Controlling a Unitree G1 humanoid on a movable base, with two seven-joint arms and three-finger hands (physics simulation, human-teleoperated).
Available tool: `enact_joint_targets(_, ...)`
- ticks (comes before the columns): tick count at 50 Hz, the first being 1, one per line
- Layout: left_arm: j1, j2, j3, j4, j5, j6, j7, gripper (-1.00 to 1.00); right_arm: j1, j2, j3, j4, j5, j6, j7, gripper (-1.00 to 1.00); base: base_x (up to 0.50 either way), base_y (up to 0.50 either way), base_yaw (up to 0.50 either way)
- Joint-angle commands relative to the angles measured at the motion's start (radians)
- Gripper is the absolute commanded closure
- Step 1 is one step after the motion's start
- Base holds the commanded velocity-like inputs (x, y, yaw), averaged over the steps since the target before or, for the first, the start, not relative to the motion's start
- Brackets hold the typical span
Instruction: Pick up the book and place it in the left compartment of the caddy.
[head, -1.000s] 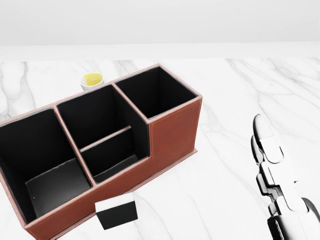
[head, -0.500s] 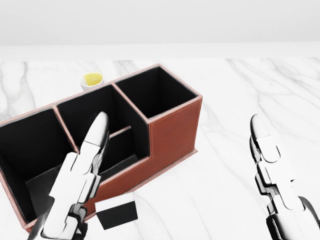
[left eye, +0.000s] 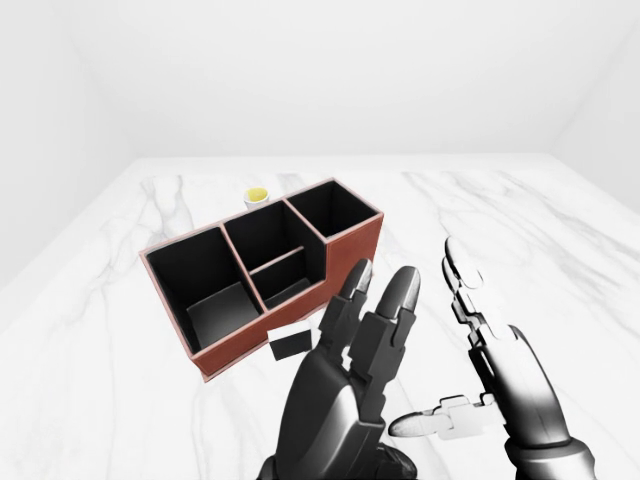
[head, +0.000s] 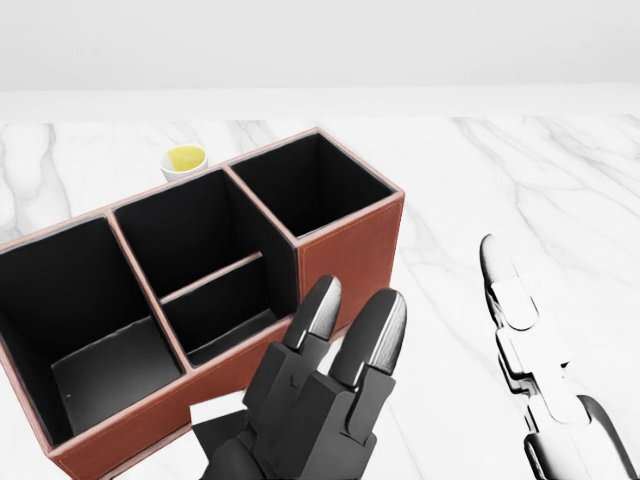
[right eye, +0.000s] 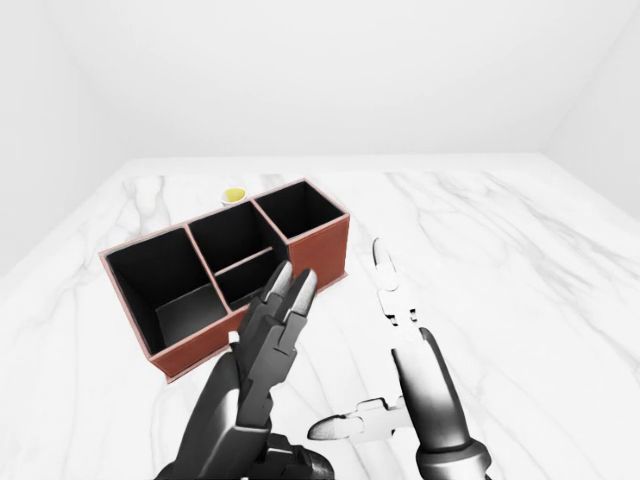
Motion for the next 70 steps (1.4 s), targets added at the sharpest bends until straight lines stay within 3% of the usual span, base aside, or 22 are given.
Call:
enact_joint_targets(1, 0.026, 0.049, -0.044, 0.047, 0.206, 0.000, 0.091, -1.00, -0.001, 0.000, 0.002, 0.000, -0.018, -0.008, 0.001, -1.00, 0.00, 0.00, 0.00)
enact_joint_targets(4, 0.047, 0.068, -0.035, 0.043, 0.284, 0.000, 0.114, -1.00, 0.013, 0.000, 0.006, 0.000, -0.014, -0.026, 0.009, -1.00, 0.00, 0.00, 0.00)
enact_joint_targets(9, 0.060, 0.068, -0.009, 0.028, 0.356, 0.000, 0.109, -1.00, 0.013, 0.000, 0.001, 0.000, -0.011, -0.028, 0.011, -1.00, 0.00, 0.00, 0.00)
enact_joint_targets(20, 0.075, 0.079, 0.098, 0.115, 0.366, 0.000, 0.083, -1.00, 0.001, 0.000, -0.002, 0.000, -0.009, -0.017, 0.007, -1.00, 0.00, 0.00, 0.00)
enact_joint_targets(25, 0.057, 0.050, 0.158, 0.152, 0.348, 0.000, 0.049, -1.00, 0.001, 0.000, 0.009, 0.000, -0.014, -0.010, -0.003, -1.00, 0.00, 0.00, 0.00)
enact_joint_targets(36, 0.011, -0.032, 0.314, 0.270, 0.337, 0.000, -0.119, -1.00, 0.007, 0.000, 0.010, 0.000, -0.017, -0.025, 0.007, -1.00, 0.00, 0.00, 0.00)
enact_joint_targets(40, 0.018, -0.040, 0.324, 0.294, 0.353, 0.000, -0.130, -1.00, 0.000, 0.000, 0.006, 0.000, -0.019, -0.019, 0.008, -1.00, 0.00, 0.00, 0.00)
enact_joint_targets(55, 0.044, -0.030, 0.327, 0.382, 0.360, 0.000, -0.105, -1.00, 0.022, 0.000, 0.017, 0.000, -0.019, -0.043, 0.016, -1.00, 0.00, 0.00, 0.00)
enact_joint_targets(60, 0.042, -0.025, 0.324, 0.400, 0.362, 0.000, -0.105, -1.00, 0.000, 0.000, 0.002, 0.000, -0.013, -0.017, 0.007, -1.00, 0.00, 0.00, 0.00)
enact_joint_targets(70, 0.010, -0.044, 0.360, 0.505, 0.357, 0.000, -0.090, -1.00, 0.003, 0.000, 0.015, 0.000, -0.021, -0.010, 0.000, -1.00, 0.00, 0.00, 0.00)
